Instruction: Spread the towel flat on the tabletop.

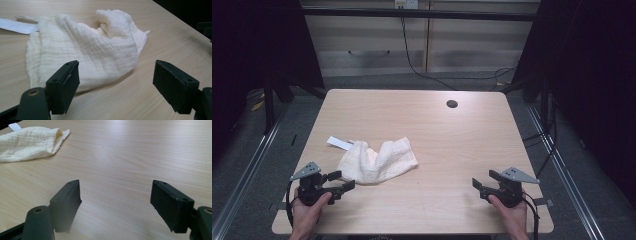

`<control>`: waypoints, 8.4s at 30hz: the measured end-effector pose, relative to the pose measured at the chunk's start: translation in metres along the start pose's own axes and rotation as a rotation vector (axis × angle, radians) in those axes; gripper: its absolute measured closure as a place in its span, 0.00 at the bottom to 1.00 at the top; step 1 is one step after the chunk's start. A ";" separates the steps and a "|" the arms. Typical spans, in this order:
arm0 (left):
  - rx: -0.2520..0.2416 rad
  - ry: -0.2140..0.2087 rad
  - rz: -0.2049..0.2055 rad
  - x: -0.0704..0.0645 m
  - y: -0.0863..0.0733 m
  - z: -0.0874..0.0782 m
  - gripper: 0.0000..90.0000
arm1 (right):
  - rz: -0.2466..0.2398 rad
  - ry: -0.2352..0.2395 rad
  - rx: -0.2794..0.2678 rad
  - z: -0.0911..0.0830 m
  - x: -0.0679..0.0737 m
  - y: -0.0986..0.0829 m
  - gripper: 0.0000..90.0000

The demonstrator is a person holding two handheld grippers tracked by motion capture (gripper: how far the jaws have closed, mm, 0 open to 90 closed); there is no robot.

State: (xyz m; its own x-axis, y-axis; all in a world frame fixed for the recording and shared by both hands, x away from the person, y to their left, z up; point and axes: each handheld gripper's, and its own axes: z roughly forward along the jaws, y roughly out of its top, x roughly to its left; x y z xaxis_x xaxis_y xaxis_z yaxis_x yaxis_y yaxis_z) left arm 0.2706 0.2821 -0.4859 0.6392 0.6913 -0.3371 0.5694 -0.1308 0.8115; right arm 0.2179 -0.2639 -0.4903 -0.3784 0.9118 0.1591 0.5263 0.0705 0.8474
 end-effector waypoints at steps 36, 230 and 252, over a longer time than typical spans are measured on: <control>0.205 -0.030 0.117 0.001 0.034 0.100 0.45 | 0.035 0.093 0.015 -0.009 -0.007 -0.001 0.33; -0.063 -0.166 0.119 -0.023 0.088 0.087 0.99 | -0.045 0.318 0.061 0.042 -0.017 0.092 0.99; -0.165 -0.160 0.132 -0.025 0.129 0.063 0.99 | -0.135 0.316 0.010 0.028 -0.004 0.143 0.99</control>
State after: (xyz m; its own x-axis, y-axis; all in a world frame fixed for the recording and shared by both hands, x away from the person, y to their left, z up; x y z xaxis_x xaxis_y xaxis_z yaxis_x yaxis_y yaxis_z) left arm 0.3607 0.2033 -0.4033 0.7832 0.5534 -0.2834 0.3919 -0.0857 0.9160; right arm 0.3164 -0.2462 -0.3843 -0.6616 0.7237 0.1962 0.4624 0.1878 0.8665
